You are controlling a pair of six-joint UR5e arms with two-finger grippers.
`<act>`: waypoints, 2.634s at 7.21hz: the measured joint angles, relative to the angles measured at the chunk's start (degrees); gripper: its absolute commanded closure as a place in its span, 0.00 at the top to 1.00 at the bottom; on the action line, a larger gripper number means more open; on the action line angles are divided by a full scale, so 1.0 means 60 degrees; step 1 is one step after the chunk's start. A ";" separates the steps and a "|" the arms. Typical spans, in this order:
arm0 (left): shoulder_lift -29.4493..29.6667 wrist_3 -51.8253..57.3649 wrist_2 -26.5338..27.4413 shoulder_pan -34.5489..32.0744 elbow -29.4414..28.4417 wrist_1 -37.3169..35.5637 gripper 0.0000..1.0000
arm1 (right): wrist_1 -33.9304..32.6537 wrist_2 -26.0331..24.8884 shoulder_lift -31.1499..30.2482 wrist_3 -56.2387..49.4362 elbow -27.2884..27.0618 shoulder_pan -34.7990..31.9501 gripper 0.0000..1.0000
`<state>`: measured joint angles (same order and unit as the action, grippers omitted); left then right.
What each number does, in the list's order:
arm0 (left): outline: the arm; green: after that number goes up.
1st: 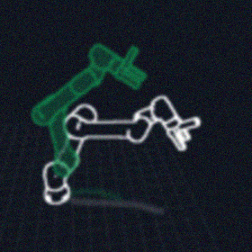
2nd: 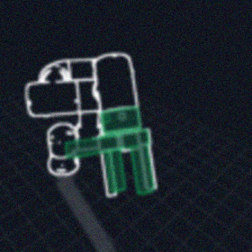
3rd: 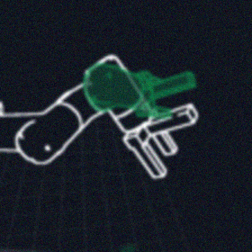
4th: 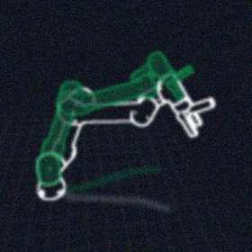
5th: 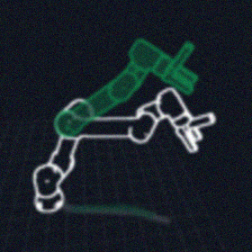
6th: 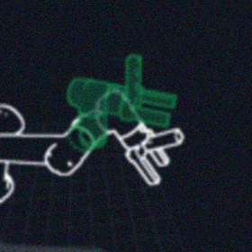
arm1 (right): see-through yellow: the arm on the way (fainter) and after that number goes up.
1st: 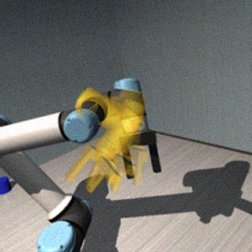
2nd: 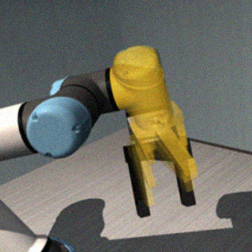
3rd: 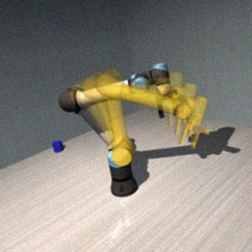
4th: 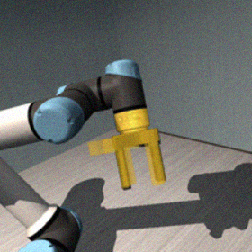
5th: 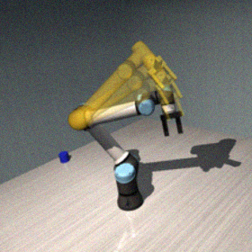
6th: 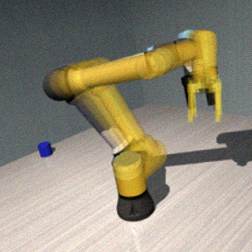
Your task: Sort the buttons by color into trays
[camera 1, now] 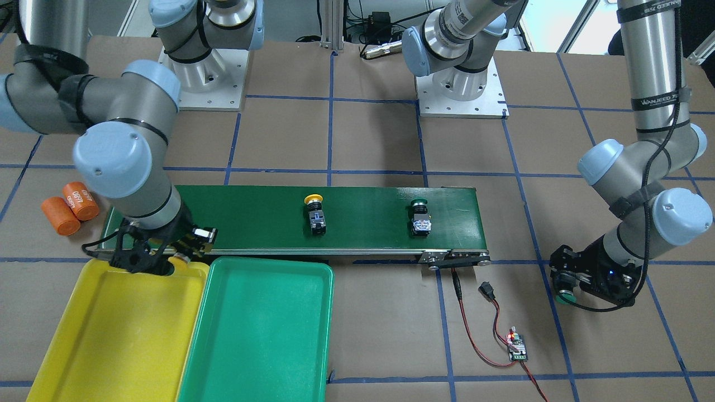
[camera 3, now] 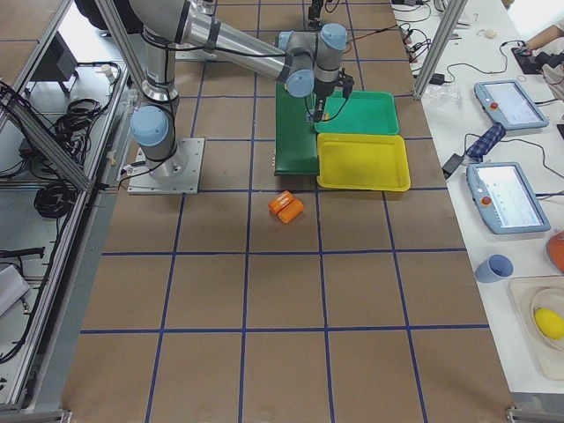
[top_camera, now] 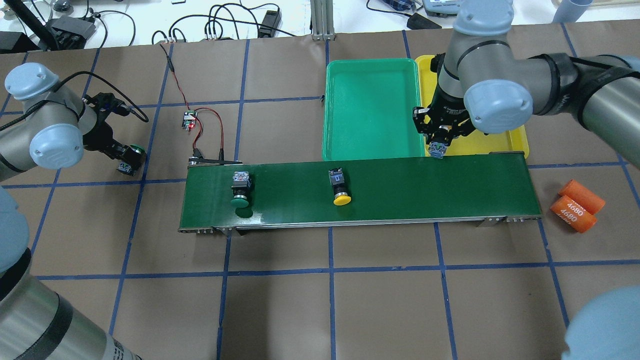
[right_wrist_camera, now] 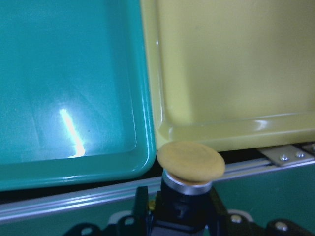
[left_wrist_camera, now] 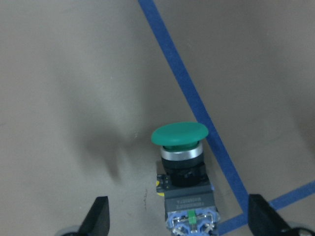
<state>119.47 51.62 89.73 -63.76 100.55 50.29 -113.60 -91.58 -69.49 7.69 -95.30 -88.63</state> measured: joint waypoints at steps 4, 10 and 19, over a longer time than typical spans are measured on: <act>-0.0575 -0.0312 -0.0051 -0.0149 -0.0217 0.0737 0.00 | -0.0136 0.0018 0.2498 -0.1823 0.2914 0.0556 1.00; -0.2316 -0.2643 -0.0431 -0.0980 0.0420 0.2430 0.00 | 0.0419 0.0047 0.1230 -0.2843 0.1720 0.0632 1.00; -0.3803 -0.5638 -0.0650 -0.2578 0.1225 0.3727 0.00 | -0.1984 0.1303 -0.2254 -0.0232 -0.3451 -0.0100 1.00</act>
<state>96.65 17.79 85.84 -79.22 107.90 72.65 -125.51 -83.76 -83.01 6.30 -116.01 -89.23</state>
